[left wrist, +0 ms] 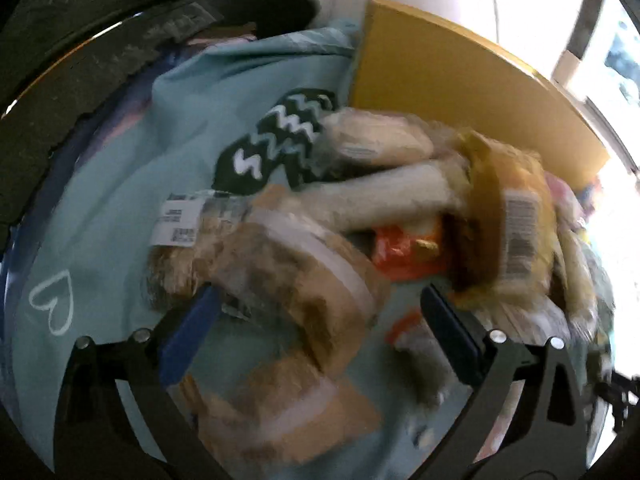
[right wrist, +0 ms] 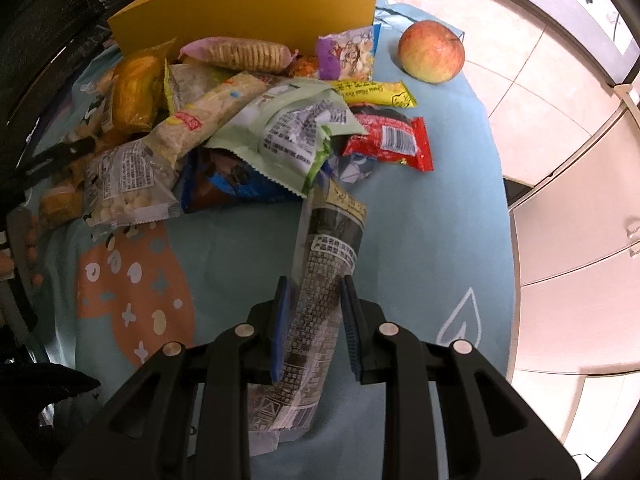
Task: Organize snacks
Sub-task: 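Grasp the brown bread packet with the left tool while the right tool holds the stick, then carry both snacks over the yellow box and open both tools to drop them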
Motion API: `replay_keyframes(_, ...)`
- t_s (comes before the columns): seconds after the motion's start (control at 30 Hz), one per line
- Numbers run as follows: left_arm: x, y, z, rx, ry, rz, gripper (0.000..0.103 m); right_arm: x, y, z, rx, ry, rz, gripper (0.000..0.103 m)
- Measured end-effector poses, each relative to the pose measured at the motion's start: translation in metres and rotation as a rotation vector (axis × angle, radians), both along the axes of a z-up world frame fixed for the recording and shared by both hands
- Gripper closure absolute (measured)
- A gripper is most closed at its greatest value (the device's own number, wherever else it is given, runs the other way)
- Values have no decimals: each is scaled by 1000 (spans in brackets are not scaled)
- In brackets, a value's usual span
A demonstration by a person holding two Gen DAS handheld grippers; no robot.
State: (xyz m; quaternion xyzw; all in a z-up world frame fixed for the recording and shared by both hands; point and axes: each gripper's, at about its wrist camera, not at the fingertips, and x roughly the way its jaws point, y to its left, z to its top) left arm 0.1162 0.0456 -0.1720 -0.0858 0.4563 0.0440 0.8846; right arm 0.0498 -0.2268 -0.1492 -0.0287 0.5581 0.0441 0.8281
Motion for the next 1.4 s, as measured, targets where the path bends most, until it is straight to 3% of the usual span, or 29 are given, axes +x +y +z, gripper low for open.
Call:
replay_keyframes(0.13,18,0,-7,38,31,50,2,1,3,1,-9,-1,14,78)
replay_keyframes(0.17,19,3,-8,-1,45,36,27,1,2,2,-7,-1,10,78)
replay_keyframes(0.2,19,7,-8,-18,50,16,36,2,1,2,-6,-3,7,78)
replay_keyframes(0.23,17,7,-6,-35,43,-13,54,2,1,2,-7,-4,4,78)
replay_keyframes(0.4,-12,10,5,-120,40,-90,65,0,1,7,1,-32,10,78)
replay_keyframes(0.6,-53,4,52,-113,-76,-203,66,0,7,22,70,-78,48,79)
replay_keyframes(0.77,-60,-2,83,-101,-142,-265,66,5,-4,40,223,-99,31,80)
replay_keyframes(0.93,-70,-4,96,-103,-177,-278,66,3,-13,57,302,-114,21,81)
replay_keyframes(1.23,-72,-16,108,-105,-215,-351,66,6,-12,70,349,-126,23,81)
replay_keyframes(1.4,-55,-27,126,-98,-259,-362,66,38,-11,114,406,-212,45,81)
